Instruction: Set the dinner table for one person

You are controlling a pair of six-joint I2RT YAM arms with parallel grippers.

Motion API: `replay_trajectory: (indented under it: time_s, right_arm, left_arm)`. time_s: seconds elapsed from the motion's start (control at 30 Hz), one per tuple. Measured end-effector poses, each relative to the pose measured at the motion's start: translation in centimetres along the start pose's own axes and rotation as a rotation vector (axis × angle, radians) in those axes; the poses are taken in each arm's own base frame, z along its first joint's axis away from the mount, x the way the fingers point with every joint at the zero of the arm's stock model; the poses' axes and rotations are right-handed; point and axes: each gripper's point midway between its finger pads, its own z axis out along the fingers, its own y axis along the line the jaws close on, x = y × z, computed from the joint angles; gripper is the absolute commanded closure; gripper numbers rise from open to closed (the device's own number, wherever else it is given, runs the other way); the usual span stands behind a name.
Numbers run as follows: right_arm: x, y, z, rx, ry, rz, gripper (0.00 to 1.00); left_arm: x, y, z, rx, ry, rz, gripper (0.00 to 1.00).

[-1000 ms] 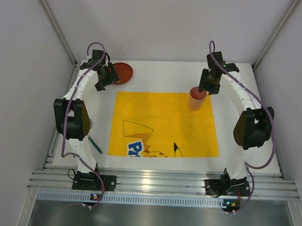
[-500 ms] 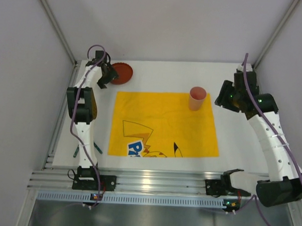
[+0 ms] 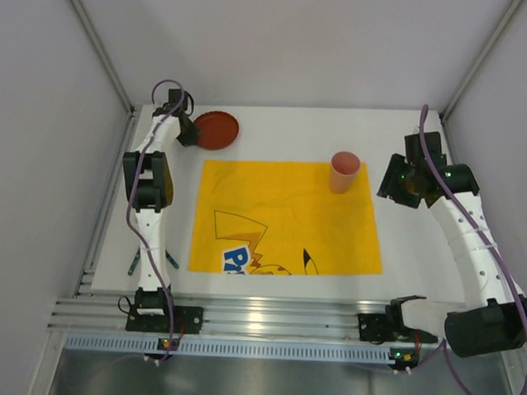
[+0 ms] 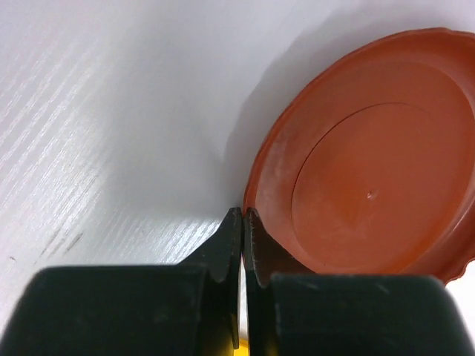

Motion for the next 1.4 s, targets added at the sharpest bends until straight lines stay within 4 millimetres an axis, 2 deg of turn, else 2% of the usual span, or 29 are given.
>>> replay_trajectory:
  time_s: [0.17, 0.23, 0.33, 0.43, 0.5, 0.6, 0.7, 0.8, 0.87, 0.97, 1.03, 1.13, 1.17, 1.27, 1.3, 1.4]
  right_arm:
    - [-1.1, 0.6, 0.1, -0.005, -0.003, -0.006, 0.53]
    - [-1.5, 0.8, 0.1, -0.009, -0.008, -0.010, 0.53]
    - [-1.8, 1.0, 0.0, -0.018, -0.013, -0.017, 0.59]
    - [-1.7, 1.2, 0.0, -0.029, -0.006, -0.020, 0.60]
    - [-1.6, 1.3, 0.1, -0.035, 0.000, -0.024, 0.59]
    - [-1.5, 1.5, 0.1, -0.049, 0.007, -0.028, 0.57]
    - [-1.4, 1.8, 0.2, -0.065, 0.011, -0.034, 0.55]
    - [-0.9, 1.9, 0.4, -0.080, 0.020, -0.038, 0.54]
    - [-0.3, 1.8, 0.5, -0.086, 0.031, -0.043, 0.53]
    - [0.6, 1.6, 0.5, -0.094, 0.043, -0.048, 0.53]
    - [1.1, 1.4, 0.3, -0.099, 0.046, -0.054, 0.54]
    - [1.5, 1.3, 0.0, -0.108, 0.042, -0.060, 0.53]
    - [1.6, 1.2, 0.0, -0.110, 0.042, -0.062, 0.53]
    - [1.9, 1.1, -0.2, -0.113, 0.041, -0.063, 0.53]
    - [2.0, 1.0, -0.2, -0.114, 0.044, -0.063, 0.53]
    - [2.4, 1.1, -0.2, -0.126, 0.050, -0.063, 0.53]
  left_arm:
    - [0.2, -0.3, -0.1, 0.038, 0.006, 0.001, 1.00]
    - [1.2, -0.2, -1.0, 0.062, 0.032, 0.008, 1.00]
    - [2.9, -0.5, -3.5, 0.108, 0.080, 0.042, 1.00]
    - [4.8, -2.9, -7.8, 0.186, 0.089, 0.131, 1.00]
    - [7.2, -4.9, -11.2, 0.248, 0.086, 0.207, 1.00]
    - [12.7, -6.9, -16.3, 0.335, 0.108, 0.324, 1.00]
    - [20.1, -7.1, -20.3, 0.402, 0.181, 0.449, 1.00]
    - [25.5, -5.1, -21.5, 0.393, 0.252, 0.533, 1.00]
    - [28.0, -3.0, -21.0, 0.349, 0.294, 0.565, 1.00]
    - [29.7, -0.3, -20.1, 0.279, 0.333, 0.580, 1.00]
    - [30.0, 0.6, -19.8, 0.252, 0.336, 0.586, 0.99]
    - [30.3, 0.8, -19.6, 0.244, 0.335, 0.592, 0.81]
    - [30.4, 0.8, -19.6, 0.247, 0.337, 0.596, 0.56]
    - [31.0, 0.8, -19.8, 0.249, 0.348, 0.604, 0.08]
    - [31.0, 0.9, -19.9, 0.246, 0.346, 0.606, 0.02]
    - [30.2, 1.6, -20.3, 0.205, 0.326, 0.589, 0.02]
